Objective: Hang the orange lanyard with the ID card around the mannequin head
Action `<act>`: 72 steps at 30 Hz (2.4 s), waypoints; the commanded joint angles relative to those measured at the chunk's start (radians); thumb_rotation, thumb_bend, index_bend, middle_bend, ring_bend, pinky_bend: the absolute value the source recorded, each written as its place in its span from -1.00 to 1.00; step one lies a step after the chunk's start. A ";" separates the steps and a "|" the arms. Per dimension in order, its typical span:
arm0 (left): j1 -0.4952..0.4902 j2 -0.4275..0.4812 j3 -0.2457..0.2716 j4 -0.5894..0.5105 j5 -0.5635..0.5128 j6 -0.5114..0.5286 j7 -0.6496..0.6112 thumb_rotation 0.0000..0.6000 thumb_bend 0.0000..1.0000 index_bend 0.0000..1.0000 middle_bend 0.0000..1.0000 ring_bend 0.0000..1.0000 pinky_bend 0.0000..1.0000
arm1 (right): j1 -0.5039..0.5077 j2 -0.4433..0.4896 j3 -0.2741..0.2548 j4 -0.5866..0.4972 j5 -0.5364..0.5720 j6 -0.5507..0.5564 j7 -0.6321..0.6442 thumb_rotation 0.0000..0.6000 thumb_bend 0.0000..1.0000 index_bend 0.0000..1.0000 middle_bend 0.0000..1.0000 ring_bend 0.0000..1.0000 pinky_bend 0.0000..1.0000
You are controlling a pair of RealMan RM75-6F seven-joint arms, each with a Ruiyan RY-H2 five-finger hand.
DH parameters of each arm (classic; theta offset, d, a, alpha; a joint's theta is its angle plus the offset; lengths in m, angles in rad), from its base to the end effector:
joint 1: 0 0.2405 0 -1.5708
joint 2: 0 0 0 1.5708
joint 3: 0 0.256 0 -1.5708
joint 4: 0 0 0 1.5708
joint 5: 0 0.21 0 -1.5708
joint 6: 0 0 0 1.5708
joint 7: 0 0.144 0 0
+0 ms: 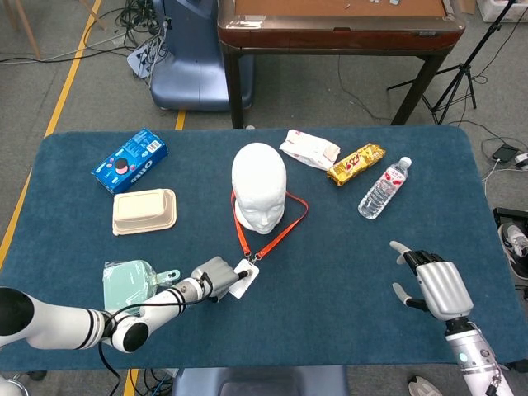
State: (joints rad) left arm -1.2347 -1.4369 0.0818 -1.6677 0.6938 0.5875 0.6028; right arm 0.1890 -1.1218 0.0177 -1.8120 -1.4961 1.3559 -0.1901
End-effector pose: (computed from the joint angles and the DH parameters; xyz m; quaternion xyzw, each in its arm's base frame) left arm -0.0858 0.3171 -0.0557 -0.9177 -0.2807 -0.1375 0.2453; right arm -0.2572 -0.1963 0.1205 0.6559 -0.3986 0.3752 0.5198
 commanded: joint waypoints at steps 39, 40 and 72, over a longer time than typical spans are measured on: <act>-0.019 0.088 0.114 -0.140 0.052 0.056 -0.034 1.00 0.32 -0.81 0.83 0.78 0.88 | -0.013 0.007 0.009 -0.007 -0.006 0.009 0.033 1.00 -0.31 -0.64 -0.24 -0.37 -0.22; -0.018 0.086 0.113 -0.140 0.056 0.058 -0.037 1.00 0.32 -0.81 0.83 0.78 0.88 | -0.014 0.007 0.008 -0.006 -0.006 0.009 0.034 1.00 -0.31 -0.64 -0.24 -0.37 -0.22; 0.680 0.342 0.122 -0.088 0.526 0.856 -0.506 0.81 -0.36 -0.73 0.06 0.00 0.56 | -0.035 0.023 0.050 0.057 0.030 0.064 0.011 1.00 -0.50 -0.73 -0.35 -0.48 -0.30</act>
State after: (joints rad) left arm -0.6447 -1.0801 0.2245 -1.8267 1.1680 1.3506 0.1619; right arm 0.1547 -1.0986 0.0673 -1.7555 -1.4661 1.4185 -0.1803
